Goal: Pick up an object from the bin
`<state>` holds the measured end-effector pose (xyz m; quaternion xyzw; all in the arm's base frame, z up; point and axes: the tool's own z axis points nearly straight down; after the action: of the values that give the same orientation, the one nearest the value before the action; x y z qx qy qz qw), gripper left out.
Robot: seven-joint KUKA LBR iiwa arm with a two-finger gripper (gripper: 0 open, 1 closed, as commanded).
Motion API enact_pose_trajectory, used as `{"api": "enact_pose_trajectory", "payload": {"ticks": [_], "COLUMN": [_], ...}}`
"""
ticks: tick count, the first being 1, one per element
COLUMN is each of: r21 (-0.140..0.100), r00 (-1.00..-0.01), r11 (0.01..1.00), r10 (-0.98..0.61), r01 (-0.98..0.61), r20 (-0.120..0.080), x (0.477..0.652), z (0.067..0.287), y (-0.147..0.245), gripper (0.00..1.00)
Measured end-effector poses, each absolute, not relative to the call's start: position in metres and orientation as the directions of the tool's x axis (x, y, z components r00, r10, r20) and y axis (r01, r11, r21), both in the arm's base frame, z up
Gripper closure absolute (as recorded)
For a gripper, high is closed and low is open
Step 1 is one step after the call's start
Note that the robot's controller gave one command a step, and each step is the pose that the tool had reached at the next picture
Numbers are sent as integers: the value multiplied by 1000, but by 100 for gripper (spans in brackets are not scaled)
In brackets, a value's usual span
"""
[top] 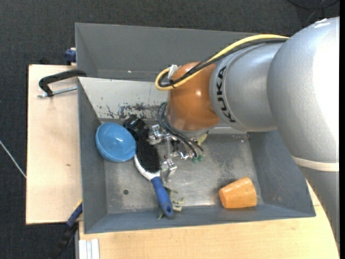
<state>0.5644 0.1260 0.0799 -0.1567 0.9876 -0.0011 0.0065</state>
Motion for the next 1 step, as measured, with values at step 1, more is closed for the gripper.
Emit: {"api": "enact_pose_trajectory", "payload": {"ticks": [1], "r21": [0], "r00": [-951], "r11": [952], "r10": [-308], "r01": [-308], "r20": [-6], "x": [562], "z": [77], "y": [126], "gripper": [100]}}
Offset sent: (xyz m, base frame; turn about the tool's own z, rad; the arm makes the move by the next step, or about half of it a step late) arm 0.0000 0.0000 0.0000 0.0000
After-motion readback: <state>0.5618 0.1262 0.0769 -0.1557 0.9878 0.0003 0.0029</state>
